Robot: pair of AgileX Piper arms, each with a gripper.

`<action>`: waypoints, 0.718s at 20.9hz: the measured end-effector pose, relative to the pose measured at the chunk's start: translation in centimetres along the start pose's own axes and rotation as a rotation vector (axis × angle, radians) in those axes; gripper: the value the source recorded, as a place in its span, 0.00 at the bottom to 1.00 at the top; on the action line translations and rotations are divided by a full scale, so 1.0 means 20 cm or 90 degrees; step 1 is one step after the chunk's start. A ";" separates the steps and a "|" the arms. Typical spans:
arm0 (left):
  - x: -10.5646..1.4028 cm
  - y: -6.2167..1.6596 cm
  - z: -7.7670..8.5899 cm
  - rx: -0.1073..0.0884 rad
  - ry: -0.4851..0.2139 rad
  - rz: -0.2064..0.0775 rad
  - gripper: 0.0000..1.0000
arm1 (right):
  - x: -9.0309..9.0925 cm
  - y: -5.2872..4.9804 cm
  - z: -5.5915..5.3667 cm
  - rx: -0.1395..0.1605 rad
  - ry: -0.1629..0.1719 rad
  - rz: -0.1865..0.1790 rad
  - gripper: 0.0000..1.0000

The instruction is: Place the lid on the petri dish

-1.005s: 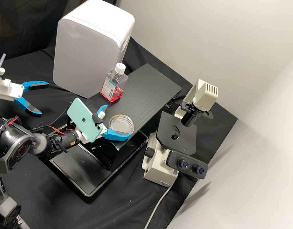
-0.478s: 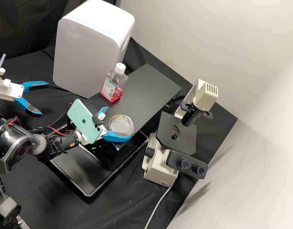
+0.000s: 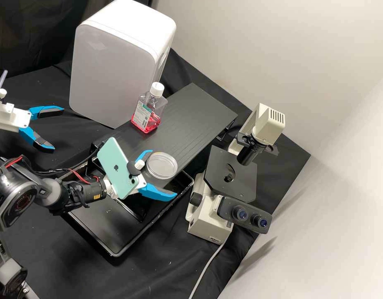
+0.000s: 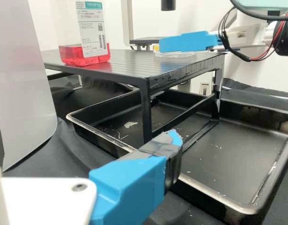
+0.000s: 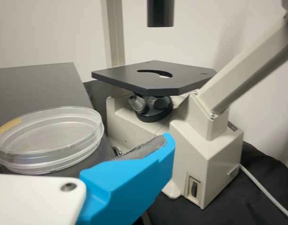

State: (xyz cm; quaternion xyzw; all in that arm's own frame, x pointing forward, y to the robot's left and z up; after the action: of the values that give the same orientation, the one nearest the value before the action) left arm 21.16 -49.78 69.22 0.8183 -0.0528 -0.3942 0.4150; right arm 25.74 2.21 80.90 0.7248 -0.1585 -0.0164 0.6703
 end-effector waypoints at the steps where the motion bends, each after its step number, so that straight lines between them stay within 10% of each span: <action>1: 0.00 0.000 0.00 0.000 0.000 0.000 1.00 | 0.00 0.00 0.00 0.000 -0.001 0.001 1.00; 15: 0.00 0.000 0.00 0.000 0.000 0.000 1.00 | -0.02 -0.01 0.02 -0.012 0.008 -0.002 1.00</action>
State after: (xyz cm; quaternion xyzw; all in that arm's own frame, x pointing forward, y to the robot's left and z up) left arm 21.16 -49.78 69.22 0.8183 -0.0528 -0.3942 0.4150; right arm 25.25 2.04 80.67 0.7190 -0.1528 -0.0145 0.6779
